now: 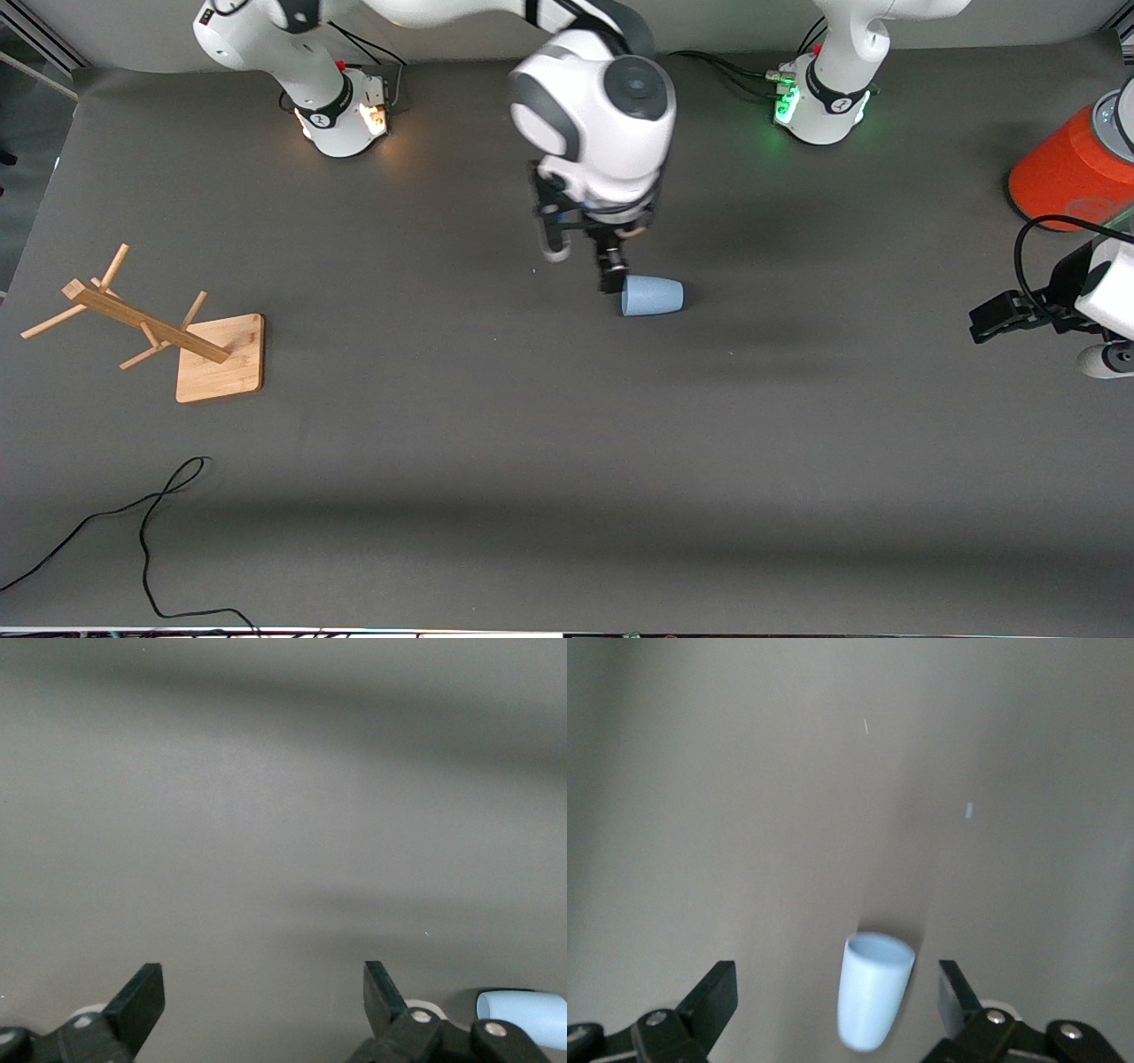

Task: Rotate and upright cup with both arms
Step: 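Withdraw the right gripper while the left gripper reaches toward the cup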

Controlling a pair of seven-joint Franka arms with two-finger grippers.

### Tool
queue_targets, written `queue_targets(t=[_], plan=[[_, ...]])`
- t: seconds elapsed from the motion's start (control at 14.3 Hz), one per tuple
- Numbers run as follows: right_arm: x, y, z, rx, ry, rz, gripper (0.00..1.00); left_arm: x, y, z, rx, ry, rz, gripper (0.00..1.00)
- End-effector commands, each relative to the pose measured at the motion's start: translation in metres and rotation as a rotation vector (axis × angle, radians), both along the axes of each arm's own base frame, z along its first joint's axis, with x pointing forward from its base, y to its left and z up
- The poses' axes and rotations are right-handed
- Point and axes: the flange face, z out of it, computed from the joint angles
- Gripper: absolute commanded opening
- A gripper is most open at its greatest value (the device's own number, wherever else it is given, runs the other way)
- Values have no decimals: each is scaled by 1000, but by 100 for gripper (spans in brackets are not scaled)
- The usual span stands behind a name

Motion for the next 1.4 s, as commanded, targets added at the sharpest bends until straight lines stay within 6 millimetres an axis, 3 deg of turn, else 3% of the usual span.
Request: queue_targets(t=[0.0,0.14,0.35,0.49,0.84,0.98,1.12,1.33], plan=[[21,-75,59,6,62,168,100,-5,-8,4,-7,15,-16,100],[38,-143,94,34,92,308,100,-9,-32,9,-9,31,-49,100],[61,-254,136,86,111,504,100,-19,-97,34,-29,27,-118,100],[65,-321,154,114,113,614,100,-29,-143,43,-49,8,-32,100],[65,-482,171,161,109,888,100,-48,-315,21,-52,-5,69,100],[67,-529,174,163,102,987,100,-59,-387,-4,-28,-32,89,100],[67,-566,174,159,92,1059,100,-74,-448,-45,15,-52,125,100],[71,-593,173,140,66,1124,100,-108,-501,-114,161,-68,70,100]])
